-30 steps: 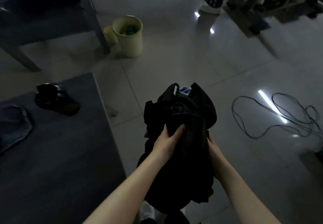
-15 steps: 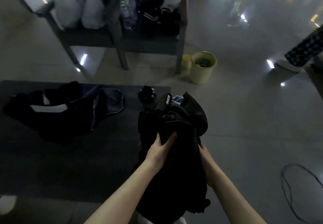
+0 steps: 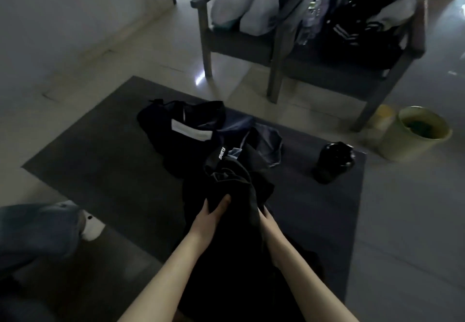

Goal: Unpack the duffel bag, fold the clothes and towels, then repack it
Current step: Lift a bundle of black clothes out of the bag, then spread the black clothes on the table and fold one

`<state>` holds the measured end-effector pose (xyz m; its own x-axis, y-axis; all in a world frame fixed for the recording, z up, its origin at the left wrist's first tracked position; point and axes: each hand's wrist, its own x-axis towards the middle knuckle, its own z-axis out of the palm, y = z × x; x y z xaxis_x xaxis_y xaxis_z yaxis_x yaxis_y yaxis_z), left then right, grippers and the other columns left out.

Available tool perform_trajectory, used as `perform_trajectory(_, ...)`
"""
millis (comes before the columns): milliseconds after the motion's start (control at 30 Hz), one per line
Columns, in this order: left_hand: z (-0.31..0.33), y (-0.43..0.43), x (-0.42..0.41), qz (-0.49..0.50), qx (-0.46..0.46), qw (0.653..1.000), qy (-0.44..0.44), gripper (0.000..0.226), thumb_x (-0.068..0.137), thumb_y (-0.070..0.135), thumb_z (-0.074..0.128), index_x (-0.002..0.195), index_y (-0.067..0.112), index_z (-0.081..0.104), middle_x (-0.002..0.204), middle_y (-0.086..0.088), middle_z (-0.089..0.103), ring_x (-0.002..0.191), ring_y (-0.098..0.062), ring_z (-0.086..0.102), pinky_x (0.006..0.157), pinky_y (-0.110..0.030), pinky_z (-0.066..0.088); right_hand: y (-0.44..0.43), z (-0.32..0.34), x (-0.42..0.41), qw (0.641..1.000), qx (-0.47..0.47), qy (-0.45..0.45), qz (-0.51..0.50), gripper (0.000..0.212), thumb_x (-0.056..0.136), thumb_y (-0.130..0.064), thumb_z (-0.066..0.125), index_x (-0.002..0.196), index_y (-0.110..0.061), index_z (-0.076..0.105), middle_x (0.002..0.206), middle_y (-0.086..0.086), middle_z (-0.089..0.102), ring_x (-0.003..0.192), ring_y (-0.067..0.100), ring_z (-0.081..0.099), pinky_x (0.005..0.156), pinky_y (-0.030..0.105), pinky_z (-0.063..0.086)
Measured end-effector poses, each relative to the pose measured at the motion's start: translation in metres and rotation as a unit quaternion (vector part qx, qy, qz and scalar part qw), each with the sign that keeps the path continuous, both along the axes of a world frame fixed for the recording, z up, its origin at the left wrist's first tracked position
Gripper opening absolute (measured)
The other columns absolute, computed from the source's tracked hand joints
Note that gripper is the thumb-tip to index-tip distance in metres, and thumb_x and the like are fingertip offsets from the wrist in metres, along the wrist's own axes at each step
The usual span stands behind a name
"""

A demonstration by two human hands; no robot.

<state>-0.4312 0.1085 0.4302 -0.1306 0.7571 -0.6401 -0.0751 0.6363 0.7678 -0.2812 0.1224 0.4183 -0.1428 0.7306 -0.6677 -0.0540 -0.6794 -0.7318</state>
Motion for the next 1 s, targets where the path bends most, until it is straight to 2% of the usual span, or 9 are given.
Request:
perform_trajectory(100,-0.019,0.023,-0.05,0.001,0.001,1.0,0.023,0.099,0.06,0.065,0.073,0.144,0.028,0.036,0.13,0.002,0.055,0.121,-0.022,0.05,0.109,-0.036,0.034,0.019,-0.02,-0.052,1.0,-0.017,0.018,0.004,0.049,0.097,-0.034,0.047,0.141,-0.017,0.036,0.095,-0.008,0.053,0.084,0.006,0.053,0.067,0.021,0.045)
perform_trajectory(167,-0.03,0.037,-0.077,-0.019,-0.005,0.999,0.044,0.106,0.054,0.071,0.073,0.145,0.031,0.035,0.129,0.004,0.055,0.12,-0.022,0.051,0.109,-0.039,0.035,0.03,-0.035,-0.079,0.999,-0.036,0.034,0.011,0.055,0.097,-0.036,0.046,0.147,-0.019,0.028,0.115,-0.003,0.055,0.094,0.012,0.055,0.075,0.026,0.043)
perform_trajectory(267,-0.05,0.047,-0.104,-0.059,-0.026,0.995,0.081,0.09,0.073,0.067,0.063,0.148,0.035,0.027,0.139,0.004,0.05,0.125,-0.024,0.048,0.109,-0.039,0.035,0.034,-0.058,-0.102,0.997,-0.071,0.039,0.011,0.066,0.096,-0.038,0.048,0.151,-0.019,0.017,0.144,0.007,0.042,0.117,0.021,0.051,0.076,0.026,0.045)
perform_trajectory(400,-0.062,0.04,-0.113,-0.078,-0.027,0.987,0.138,0.083,0.076,0.067,0.059,0.147,0.04,0.025,0.133,0.016,0.045,0.128,-0.022,0.045,0.107,-0.035,0.034,0.029,-0.072,-0.103,0.999,-0.046,0.009,0.027,0.069,0.093,-0.035,0.054,0.151,-0.02,0.019,0.141,0.005,0.046,0.104,0.013,0.052,0.08,0.023,0.045)
perform_trajectory(533,-0.057,0.018,-0.109,-0.095,-0.026,0.963,0.252,0.106,0.057,0.09,0.035,0.149,0.04,0.018,0.152,0.009,0.033,0.138,-0.02,0.033,0.112,-0.052,0.025,0.013,-0.067,-0.076,0.996,0.025,-0.069,0.047,0.07,0.091,-0.037,0.058,0.15,-0.023,0.023,0.148,-0.003,0.038,0.131,0.013,0.041,0.105,0.028,0.038)
perform_trajectory(633,-0.042,-0.018,-0.099,-0.095,0.009,0.958,0.272,0.113,0.057,0.094,0.025,0.152,0.034,0.008,0.159,0.008,0.014,0.145,-0.018,0.015,0.116,-0.055,0.011,-0.016,-0.061,-0.044,0.984,0.078,-0.147,0.06,0.075,0.085,-0.05,0.059,0.148,-0.028,0.026,0.151,-0.007,0.031,0.136,0.008,0.031,0.11,0.028,0.03)
perform_trajectory(800,-0.047,-0.048,-0.083,-0.225,-0.026,0.909,0.351,0.113,0.065,0.089,0.034,0.15,0.032,-0.015,0.158,0.008,-0.019,0.146,-0.017,-0.013,0.116,-0.053,-0.004,-0.079,-0.078,-0.018,0.94,-0.047,-0.317,0.121,0.096,0.074,-0.073,0.051,0.151,-0.03,0.012,0.159,0.002,0.012,0.144,0.025,0.016,0.115,0.047,0.02)
perform_trajectory(900,-0.062,-0.043,-0.078,-0.246,-0.06,0.88,0.401,0.11,0.073,0.082,0.04,0.15,0.026,-0.017,0.157,0.002,-0.022,0.146,-0.023,-0.014,0.116,-0.056,0.0,-0.087,-0.084,-0.037,0.957,-0.086,-0.255,0.105,0.093,0.075,-0.07,0.055,0.15,-0.029,0.016,0.154,0.005,0.027,0.139,0.026,0.031,0.113,0.042,0.029)
perform_trajectory(1000,-0.072,-0.038,-0.082,-0.244,-0.079,0.875,0.41,0.111,0.075,0.082,0.04,0.15,0.023,-0.016,0.158,0.001,-0.021,0.146,-0.024,-0.012,0.116,-0.056,0.004,-0.069,-0.083,-0.064,0.981,-0.04,-0.182,0.061,0.064,0.087,-0.045,0.058,0.144,-0.032,0.032,0.134,-0.005,0.051,0.122,0.018,0.05,0.1,0.034,0.043)
